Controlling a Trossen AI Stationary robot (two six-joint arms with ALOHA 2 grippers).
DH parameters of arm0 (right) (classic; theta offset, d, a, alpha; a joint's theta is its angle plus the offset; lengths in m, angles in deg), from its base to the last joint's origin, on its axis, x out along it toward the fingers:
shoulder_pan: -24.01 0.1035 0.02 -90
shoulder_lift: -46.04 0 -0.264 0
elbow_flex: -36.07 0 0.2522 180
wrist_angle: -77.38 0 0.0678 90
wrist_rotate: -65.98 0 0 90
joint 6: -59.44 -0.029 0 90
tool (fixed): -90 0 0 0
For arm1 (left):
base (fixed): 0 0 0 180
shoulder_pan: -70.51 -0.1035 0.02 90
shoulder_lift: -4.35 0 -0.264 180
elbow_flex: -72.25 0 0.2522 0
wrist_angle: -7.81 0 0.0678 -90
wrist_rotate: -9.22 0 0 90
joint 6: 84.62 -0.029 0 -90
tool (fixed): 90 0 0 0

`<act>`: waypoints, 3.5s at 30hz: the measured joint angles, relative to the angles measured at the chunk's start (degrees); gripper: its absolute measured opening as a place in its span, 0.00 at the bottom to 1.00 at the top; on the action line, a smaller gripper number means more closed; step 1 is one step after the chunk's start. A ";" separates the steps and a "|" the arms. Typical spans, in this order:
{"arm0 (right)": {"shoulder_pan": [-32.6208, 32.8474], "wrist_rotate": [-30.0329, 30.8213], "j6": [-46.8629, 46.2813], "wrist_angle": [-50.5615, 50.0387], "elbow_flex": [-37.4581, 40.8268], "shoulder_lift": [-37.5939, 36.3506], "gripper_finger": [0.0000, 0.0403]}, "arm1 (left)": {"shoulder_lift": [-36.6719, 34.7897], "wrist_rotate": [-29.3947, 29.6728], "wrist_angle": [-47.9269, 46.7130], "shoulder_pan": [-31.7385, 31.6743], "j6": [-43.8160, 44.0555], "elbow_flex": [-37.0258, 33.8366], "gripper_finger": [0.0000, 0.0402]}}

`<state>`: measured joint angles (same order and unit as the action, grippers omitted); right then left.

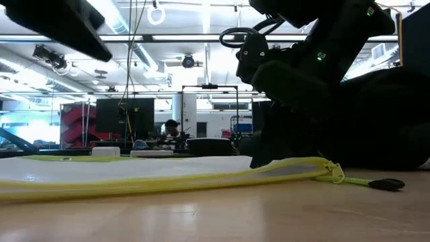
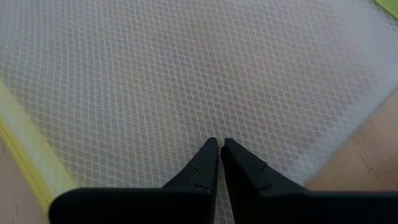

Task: Unpack backpack
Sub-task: Put the gray calculator into the white zip bag

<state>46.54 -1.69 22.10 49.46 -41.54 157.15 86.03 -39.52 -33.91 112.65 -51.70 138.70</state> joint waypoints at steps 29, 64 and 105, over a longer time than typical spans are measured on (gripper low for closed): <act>0.01 0.00 0.07 0.57 0.00 -0.02 0.00 | 22.20 -18.54 -16.80 5.10 17.13 19.27 0.27; 0.02 0.02 0.46 0.79 0.00 -0.04 0.03 | 28.34 -15.53 -15.96 5.11 15.21 19.19 0.53; 0.02 0.02 1.03 1.12 0.00 -0.04 0.02 | 28.43 -3.46 -28.87 -0.20 18.18 18.24 0.35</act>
<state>46.55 -1.67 23.13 50.58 -41.54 157.11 114.46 -42.97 -62.79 112.45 -33.52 156.93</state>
